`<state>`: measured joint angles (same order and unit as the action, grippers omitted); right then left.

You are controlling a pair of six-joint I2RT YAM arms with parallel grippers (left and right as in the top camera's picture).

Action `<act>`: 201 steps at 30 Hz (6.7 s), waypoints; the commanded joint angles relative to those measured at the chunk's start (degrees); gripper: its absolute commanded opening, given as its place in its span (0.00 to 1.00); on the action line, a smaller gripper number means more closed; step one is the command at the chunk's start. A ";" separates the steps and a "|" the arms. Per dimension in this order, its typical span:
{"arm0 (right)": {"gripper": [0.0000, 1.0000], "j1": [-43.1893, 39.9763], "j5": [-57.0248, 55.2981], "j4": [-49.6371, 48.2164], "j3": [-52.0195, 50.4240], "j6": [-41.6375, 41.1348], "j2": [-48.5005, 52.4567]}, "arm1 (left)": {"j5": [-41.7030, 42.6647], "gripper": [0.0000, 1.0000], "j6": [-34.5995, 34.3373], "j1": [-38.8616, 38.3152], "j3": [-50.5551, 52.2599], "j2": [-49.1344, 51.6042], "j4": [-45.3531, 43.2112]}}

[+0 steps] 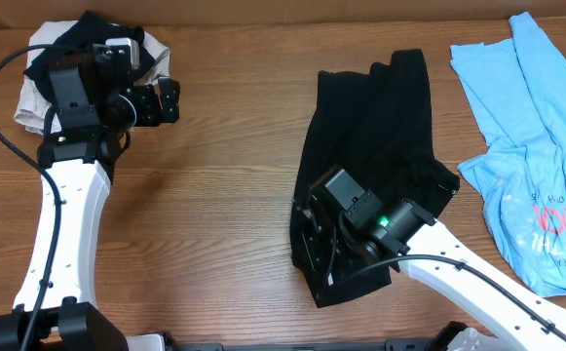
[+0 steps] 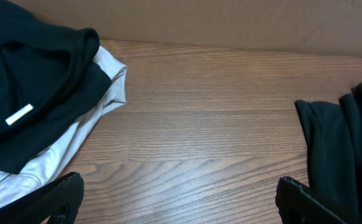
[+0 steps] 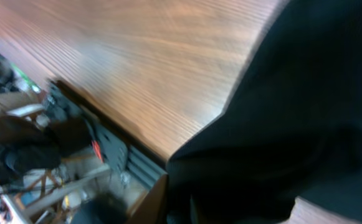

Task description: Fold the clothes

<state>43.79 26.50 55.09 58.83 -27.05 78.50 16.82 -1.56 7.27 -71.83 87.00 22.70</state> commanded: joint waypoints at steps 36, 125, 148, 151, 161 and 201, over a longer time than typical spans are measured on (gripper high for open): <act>1.00 -30.10 -35.50 6.73 9.86 -4.09 -23.34 | -8.48 1.00 11.89 -35.12 -39.26 47.47 -8.46; 0.06 -34.56 -23.82 -19.06 -1.90 5.62 24.72 | -25.49 0.04 -9.18 -6.47 -60.02 30.73 63.76; 0.04 -61.18 -18.10 -35.23 9.51 4.68 33.68 | -18.29 0.04 -15.39 -13.84 -43.04 30.84 44.11; 0.08 -61.13 -14.08 -25.90 17.33 7.23 32.37 | -18.84 0.04 -15.37 -13.62 -41.48 30.86 42.82; 0.43 -51.71 5.68 0.52 28.24 17.81 24.30 | -18.88 0.04 -15.34 -11.89 -41.42 30.84 41.57; 0.73 -14.91 -14.53 -17.81 5.22 21.18 27.17 | -18.67 0.04 -14.73 -8.79 -41.42 30.84 41.72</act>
<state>28.91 11.79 37.87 64.38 -7.42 104.16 -2.07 -16.19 -1.76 -113.58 119.37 64.62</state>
